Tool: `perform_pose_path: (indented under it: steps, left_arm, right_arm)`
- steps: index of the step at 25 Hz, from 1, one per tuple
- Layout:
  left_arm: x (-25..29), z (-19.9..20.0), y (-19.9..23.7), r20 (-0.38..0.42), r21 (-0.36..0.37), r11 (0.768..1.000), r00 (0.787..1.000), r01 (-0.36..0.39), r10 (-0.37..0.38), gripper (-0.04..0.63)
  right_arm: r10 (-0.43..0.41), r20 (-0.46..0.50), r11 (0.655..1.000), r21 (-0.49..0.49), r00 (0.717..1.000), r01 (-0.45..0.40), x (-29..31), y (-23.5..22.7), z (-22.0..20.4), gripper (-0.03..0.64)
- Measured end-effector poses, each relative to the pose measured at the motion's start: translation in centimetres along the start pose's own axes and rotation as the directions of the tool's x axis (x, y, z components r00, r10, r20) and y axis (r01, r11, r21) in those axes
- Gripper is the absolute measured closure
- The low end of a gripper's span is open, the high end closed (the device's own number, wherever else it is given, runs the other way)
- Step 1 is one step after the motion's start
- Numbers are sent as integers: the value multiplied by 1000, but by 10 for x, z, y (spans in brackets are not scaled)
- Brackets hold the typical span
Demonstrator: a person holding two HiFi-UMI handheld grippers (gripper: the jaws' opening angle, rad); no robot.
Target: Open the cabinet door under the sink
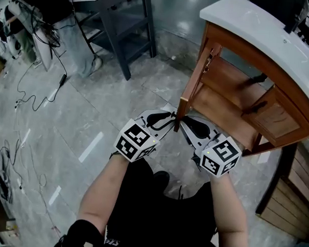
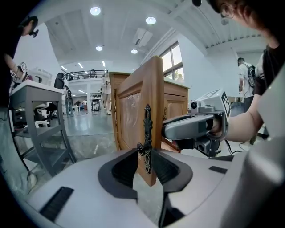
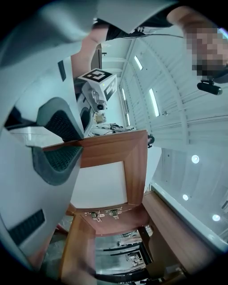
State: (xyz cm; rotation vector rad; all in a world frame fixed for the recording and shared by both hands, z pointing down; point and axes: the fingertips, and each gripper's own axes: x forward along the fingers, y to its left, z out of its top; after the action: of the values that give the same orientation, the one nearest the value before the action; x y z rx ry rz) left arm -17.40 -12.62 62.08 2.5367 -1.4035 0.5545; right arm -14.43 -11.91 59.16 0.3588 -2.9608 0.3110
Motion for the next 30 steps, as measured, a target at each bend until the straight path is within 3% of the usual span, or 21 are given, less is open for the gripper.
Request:
perform_pose_path:
  steps: [8, 13, 15, 24, 30]
  left_arm:
    - [-11, -6, 15, 8, -33, 996, 997, -79, 79, 488]
    - [-26, -13, 43, 8, -102, 972, 977, -213, 215, 528]
    - [-28, -14, 44, 10, -118, 970, 977, -210, 213, 540]
    - [-23, 19, 3, 66, -43, 984, 982, -175, 178, 540]
    - [12, 48, -31, 111, -54, 997, 992, -59, 65, 545]
  right_arm:
    - [-18, -19, 1000, 5, 1000, 18, 4, -3, -5, 558]
    - [-32, -18, 999, 22, 999, 33, -2, -16, -16, 558]
    - [-45, -22, 998, 32, 999, 46, -5, -21, -21, 558]
    - [-136, 1, 990, 50, 991, 135, -24, -37, -14, 560]
    - [-245, 4, 968, 46, 969, 245, -60, -61, -11, 560]
